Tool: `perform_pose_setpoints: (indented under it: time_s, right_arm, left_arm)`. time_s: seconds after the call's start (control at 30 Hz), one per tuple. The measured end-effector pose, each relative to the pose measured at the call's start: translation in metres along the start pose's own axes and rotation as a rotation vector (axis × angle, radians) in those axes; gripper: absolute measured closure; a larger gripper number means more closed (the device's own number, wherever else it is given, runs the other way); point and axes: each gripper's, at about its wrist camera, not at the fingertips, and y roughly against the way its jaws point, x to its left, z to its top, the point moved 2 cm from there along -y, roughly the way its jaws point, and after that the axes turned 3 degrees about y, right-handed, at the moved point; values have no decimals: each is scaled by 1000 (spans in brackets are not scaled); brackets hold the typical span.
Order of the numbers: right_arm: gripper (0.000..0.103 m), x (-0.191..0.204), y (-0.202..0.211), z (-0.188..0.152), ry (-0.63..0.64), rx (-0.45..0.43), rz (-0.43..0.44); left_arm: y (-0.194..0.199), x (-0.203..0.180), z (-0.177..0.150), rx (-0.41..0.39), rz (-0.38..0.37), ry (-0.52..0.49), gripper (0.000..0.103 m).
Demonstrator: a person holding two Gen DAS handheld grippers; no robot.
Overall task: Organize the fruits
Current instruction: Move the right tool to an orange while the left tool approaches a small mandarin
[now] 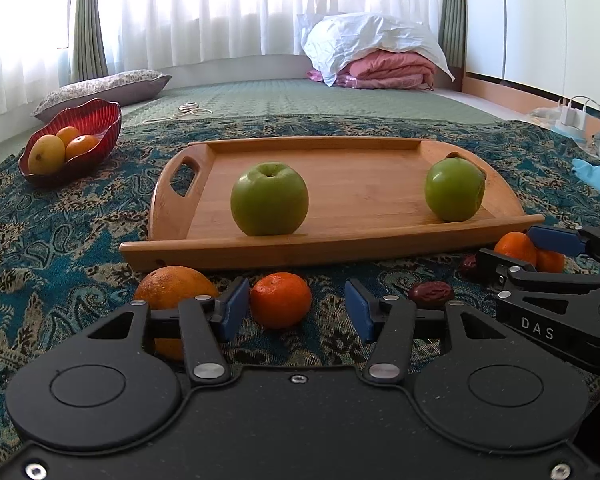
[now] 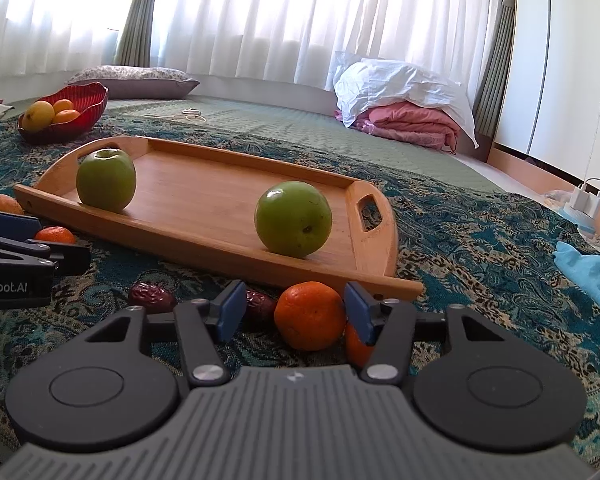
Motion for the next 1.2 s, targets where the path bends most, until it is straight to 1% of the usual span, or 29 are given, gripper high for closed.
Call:
perform_pose_setpoints:
  time_s: [0.33, 0.37, 0.4, 0.43, 0.47, 0.5, 0.53, 0.63, 0.73, 0.8, 1.03, 1.1, 1.13, 1.17, 1.2]
  right_arm:
    - [36, -5, -12, 4, -2, 17, 28]
    - [40, -5, -13, 4, -6, 17, 30]
    - [46, -6, -12, 4, -12, 17, 33]
    - [49, -7, -11, 5, -20, 13, 30]
    - [66, -7, -9, 5, -27, 6, 19]
    - [66, -8, -8, 5, -25, 5, 1]
    - [66, -8, -6, 6, -29, 2, 5]
    - [66, -9, -1, 5, -43, -1, 14]
    - [66, -7, 7, 4, -54, -1, 20]
    - [69, -5, 15, 3, -58, -7, 28]
    - [69, 6, 37, 2, -56, -22, 74]
    - [67, 9, 40, 1, -69, -17, 90]
    - [66, 10, 42, 0, -77, -14, 116]
    - [66, 10, 45, 0, -88, -17, 149]
    - [66, 11, 48, -1, -96, -21, 162]
  left_arm:
    - [-10, -5, 2, -13, 24, -24, 52]
    - [-10, -6, 3, -14, 25, -21, 56]
    - [-8, -5, 3, -23, 30, -11, 70]
    - [-6, -4, 3, -35, 28, -4, 72]
    - [-4, -3, 4, -38, 13, 1, 72]
    - [-1, -1, 4, -41, -4, 12, 73]
    - [1, -1, 4, -44, -16, 19, 73]
    - [6, -5, 2, -52, -25, -6, 73]
    - [11, -9, -1, -42, -49, -16, 72]
    - [13, -11, -4, -34, -63, -16, 72]
    - [27, -18, -12, -45, -72, -38, 72]
    - [31, -18, -14, -57, -71, -30, 71]
    - [34, -17, -15, -74, -67, -25, 70]
    - [36, -16, -15, -92, -60, -23, 63]
    - [39, -15, -15, -109, -52, -25, 56]
